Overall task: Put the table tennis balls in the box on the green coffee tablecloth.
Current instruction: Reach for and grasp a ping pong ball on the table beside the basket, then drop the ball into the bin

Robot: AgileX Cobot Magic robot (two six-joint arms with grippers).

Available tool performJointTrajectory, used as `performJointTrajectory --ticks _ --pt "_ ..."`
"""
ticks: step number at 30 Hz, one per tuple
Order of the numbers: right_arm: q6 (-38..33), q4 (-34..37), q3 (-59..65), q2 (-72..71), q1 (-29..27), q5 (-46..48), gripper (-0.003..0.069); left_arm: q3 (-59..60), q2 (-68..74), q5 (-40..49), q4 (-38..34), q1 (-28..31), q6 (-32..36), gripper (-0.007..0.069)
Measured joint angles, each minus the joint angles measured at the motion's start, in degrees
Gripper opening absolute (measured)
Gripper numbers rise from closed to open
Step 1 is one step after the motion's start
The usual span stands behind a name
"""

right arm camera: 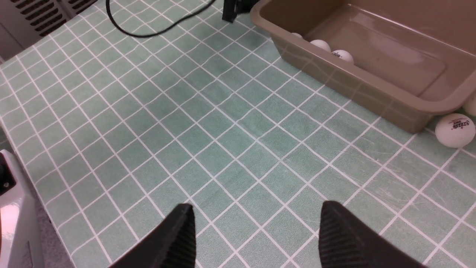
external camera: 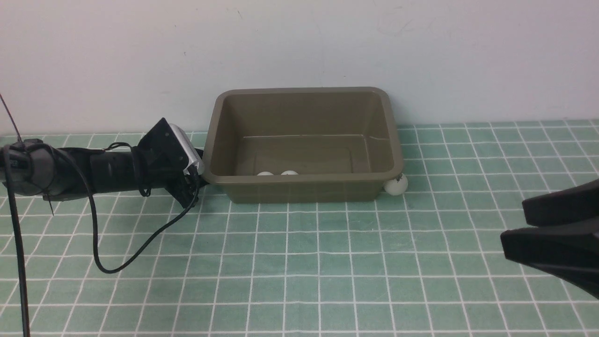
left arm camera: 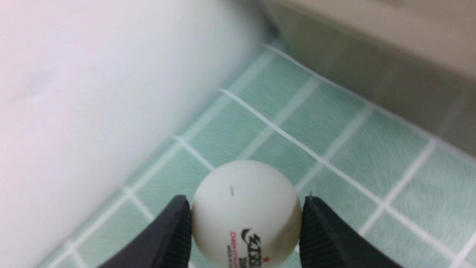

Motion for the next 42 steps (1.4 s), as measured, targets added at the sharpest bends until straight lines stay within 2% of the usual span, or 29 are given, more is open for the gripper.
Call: performJointTrajectory --ticks 3,8,18,23,26,29,32,37,40,42 --pt "0.00 0.00 0.00 0.00 0.00 0.05 0.0407 0.00 -3.15 5.54 0.41 0.89 -5.76 0.0335" --pt "0.00 0.23 0.00 0.00 0.00 -0.01 0.0407 0.00 -5.60 23.01 0.98 -0.99 -6.48 0.0335" --pt "0.00 0.49 0.00 0.00 0.00 -0.01 0.0407 0.00 -5.25 13.24 8.75 -8.37 -5.53 0.0335" --pt "0.00 0.61 0.00 0.00 0.00 -0.01 0.0407 0.00 -5.74 11.41 9.36 -9.58 -7.89 0.0456" --pt "0.00 0.61 0.00 0.00 0.00 -0.01 0.0407 0.05 -8.47 5.81 10.54 -8.95 -14.51 0.0519" --pt "0.00 0.67 0.00 0.00 0.00 0.04 0.0407 0.05 -14.33 0.14 17.22 -7.96 -24.46 0.0531" --pt "0.00 0.67 0.00 -0.14 0.00 -0.02 0.0407 0.05 -19.36 -1.54 23.91 -7.59 -33.61 0.0528" --pt "-0.05 0.73 0.00 -2.35 0.00 -0.98 0.0407 0.05 -27.90 0.49 31.67 -7.37 -52.10 0.0479" --pt "-0.05 0.68 0.00 -3.93 0.00 -1.47 0.0407 0.05 -33.67 5.63 37.67 -7.37 -62.83 0.0444" --pt "-0.05 0.68 0.00 -4.99 0.00 -1.46 0.0407 0.05 -36.41 7.96 42.37 -7.37 -67.50 0.0432"
